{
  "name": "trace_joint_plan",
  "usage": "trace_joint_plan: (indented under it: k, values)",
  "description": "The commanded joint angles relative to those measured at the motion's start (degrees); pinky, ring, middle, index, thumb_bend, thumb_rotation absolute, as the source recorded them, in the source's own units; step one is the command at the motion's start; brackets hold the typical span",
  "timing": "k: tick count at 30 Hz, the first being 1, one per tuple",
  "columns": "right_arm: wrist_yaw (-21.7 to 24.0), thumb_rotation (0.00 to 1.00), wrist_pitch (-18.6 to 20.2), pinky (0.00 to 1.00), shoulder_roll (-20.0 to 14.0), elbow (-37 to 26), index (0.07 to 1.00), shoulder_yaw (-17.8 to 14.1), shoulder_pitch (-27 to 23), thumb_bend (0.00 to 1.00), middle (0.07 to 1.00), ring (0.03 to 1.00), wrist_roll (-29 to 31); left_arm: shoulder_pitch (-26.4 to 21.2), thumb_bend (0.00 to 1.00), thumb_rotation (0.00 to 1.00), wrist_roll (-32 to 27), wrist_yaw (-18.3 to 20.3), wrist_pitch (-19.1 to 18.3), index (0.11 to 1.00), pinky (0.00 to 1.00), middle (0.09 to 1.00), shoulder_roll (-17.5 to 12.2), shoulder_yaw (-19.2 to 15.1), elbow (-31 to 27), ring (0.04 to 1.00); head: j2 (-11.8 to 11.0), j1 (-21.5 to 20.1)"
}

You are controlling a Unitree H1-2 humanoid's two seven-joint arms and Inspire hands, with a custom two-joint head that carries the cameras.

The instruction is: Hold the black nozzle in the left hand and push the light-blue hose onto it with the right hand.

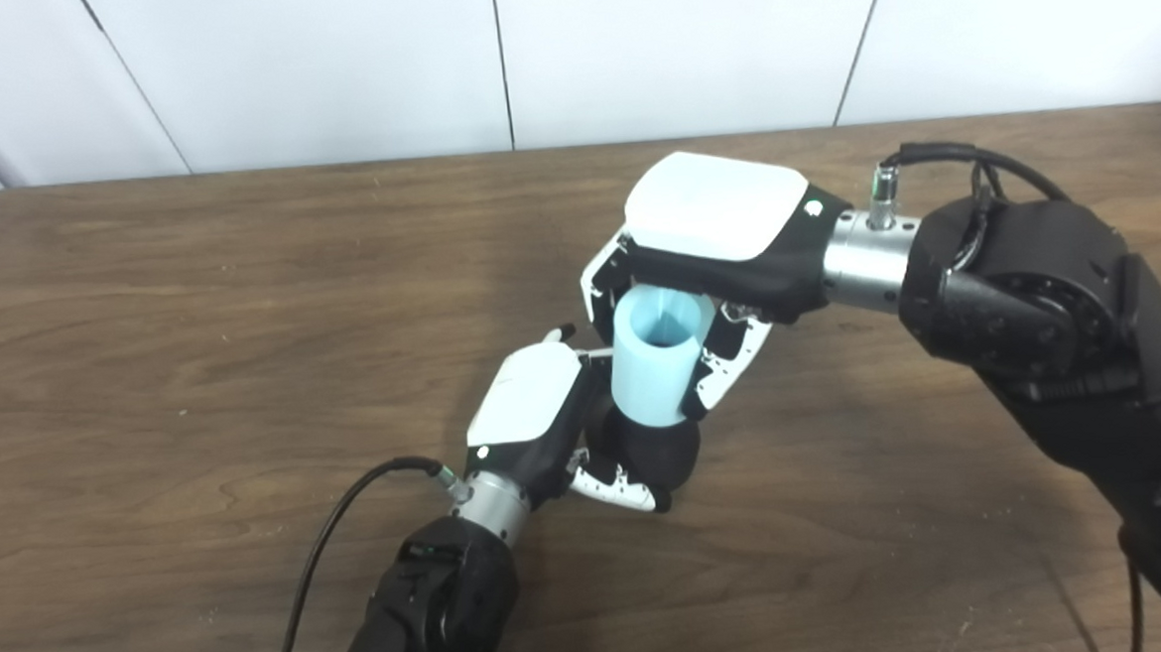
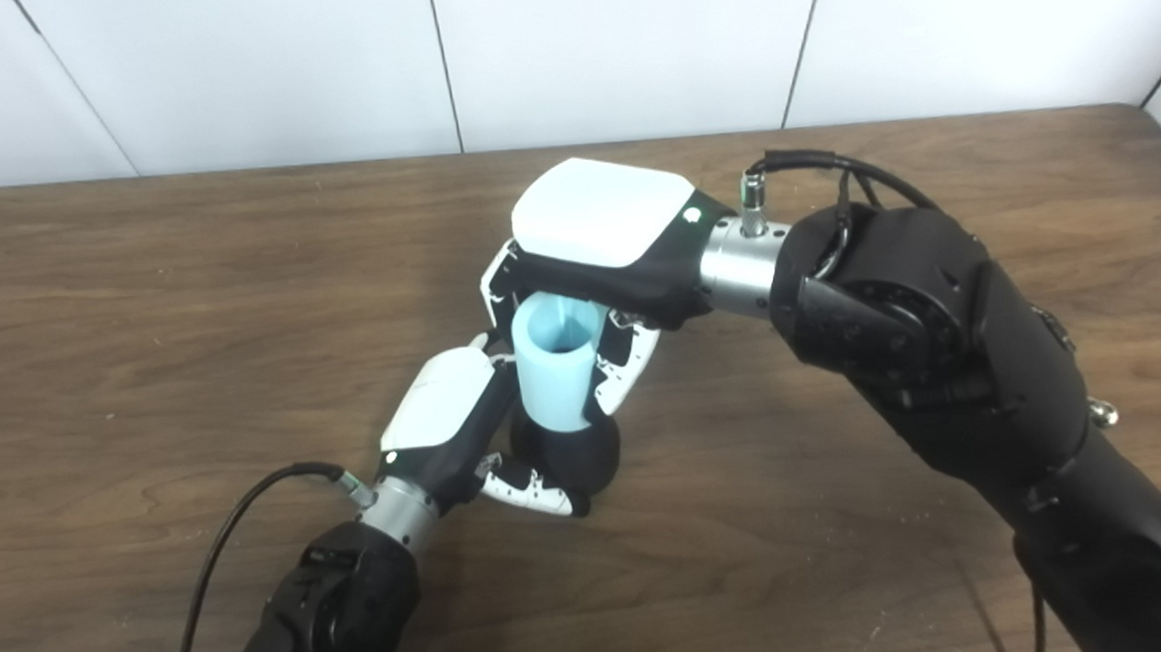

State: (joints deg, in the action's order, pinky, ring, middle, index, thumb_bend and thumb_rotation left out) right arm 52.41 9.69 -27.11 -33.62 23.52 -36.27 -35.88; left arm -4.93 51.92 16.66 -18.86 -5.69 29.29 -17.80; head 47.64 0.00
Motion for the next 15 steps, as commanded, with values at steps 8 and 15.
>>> trace_joint_plan:
  k: [8, 15]
  values:
    - [-1.9, 0.00, -0.1, 0.44, -0.5, 0.3, 0.497, -2.1, 1.8, 0.51, 0.507, 0.445, -0.6, 1.2, 0.52, 0.00, 0.2, 3.1, -1.2, 0.456, 1.00, 0.533, -0.5, 1.2, 2.0, 0.726, -0.3, -0.3]
    - [-1.9, 0.13, 0.3, 0.74, -0.1, -0.5, 0.744, -2.1, 1.3, 0.93, 0.810, 0.898, -2.3, 0.8, 0.52, 0.00, 0.4, 3.2, -1.2, 0.456, 1.00, 0.533, -0.5, 1.3, 2.1, 0.726, -0.3, -0.3]
